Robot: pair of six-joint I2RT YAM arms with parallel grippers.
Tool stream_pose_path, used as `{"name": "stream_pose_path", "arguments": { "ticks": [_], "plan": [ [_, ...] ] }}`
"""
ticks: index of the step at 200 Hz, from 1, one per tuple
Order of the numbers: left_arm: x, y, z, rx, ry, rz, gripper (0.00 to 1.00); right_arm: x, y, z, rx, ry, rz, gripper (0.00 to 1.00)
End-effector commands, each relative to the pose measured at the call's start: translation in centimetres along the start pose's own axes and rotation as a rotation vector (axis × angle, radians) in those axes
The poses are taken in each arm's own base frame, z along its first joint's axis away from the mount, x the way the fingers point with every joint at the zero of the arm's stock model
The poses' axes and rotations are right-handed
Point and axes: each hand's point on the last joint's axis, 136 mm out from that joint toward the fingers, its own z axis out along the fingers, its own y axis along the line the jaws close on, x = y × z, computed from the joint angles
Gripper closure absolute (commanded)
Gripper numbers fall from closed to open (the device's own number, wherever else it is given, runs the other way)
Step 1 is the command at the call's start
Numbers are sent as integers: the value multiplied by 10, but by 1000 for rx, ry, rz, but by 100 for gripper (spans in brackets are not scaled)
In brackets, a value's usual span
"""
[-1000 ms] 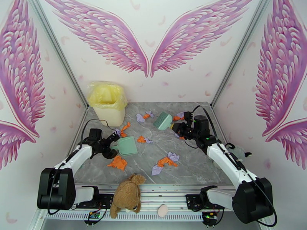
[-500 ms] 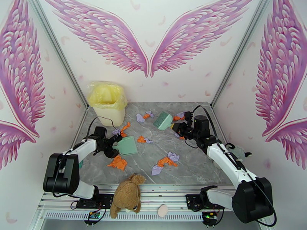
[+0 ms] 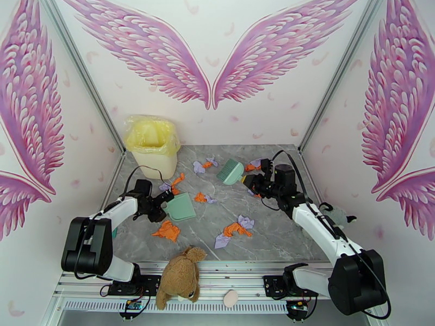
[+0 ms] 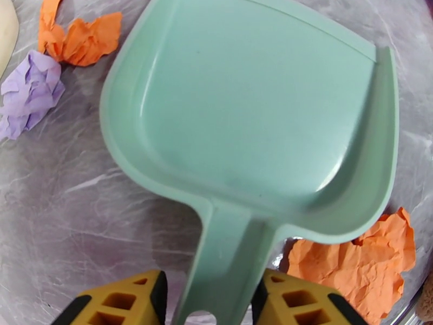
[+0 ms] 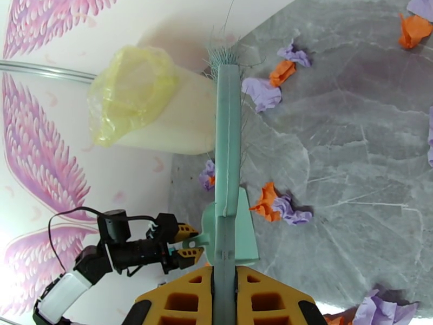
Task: Sweep away the paper scraps from the table
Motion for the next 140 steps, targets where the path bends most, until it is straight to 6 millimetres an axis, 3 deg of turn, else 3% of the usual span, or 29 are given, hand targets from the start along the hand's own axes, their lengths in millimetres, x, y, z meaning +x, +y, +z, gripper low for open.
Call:
{"name": "stream_pose_path", "arguments": {
  "ticks": [1,75,116,140],
  "plan": [
    [2,-4,4,-1,29,33,60,0,2,-3,-22,-7,-3,91],
    [-3,-7,-6,-32,7,43,79,0,3,-3,-22,-3,-7,91],
    [-5,-9,-31,-117,26,83,95,3,-3,-3,-8,2,-7,91],
    [-8,-14,-51,-129,21,75,97,5,-6,-2,0,6,-3,91]
  ]
}}
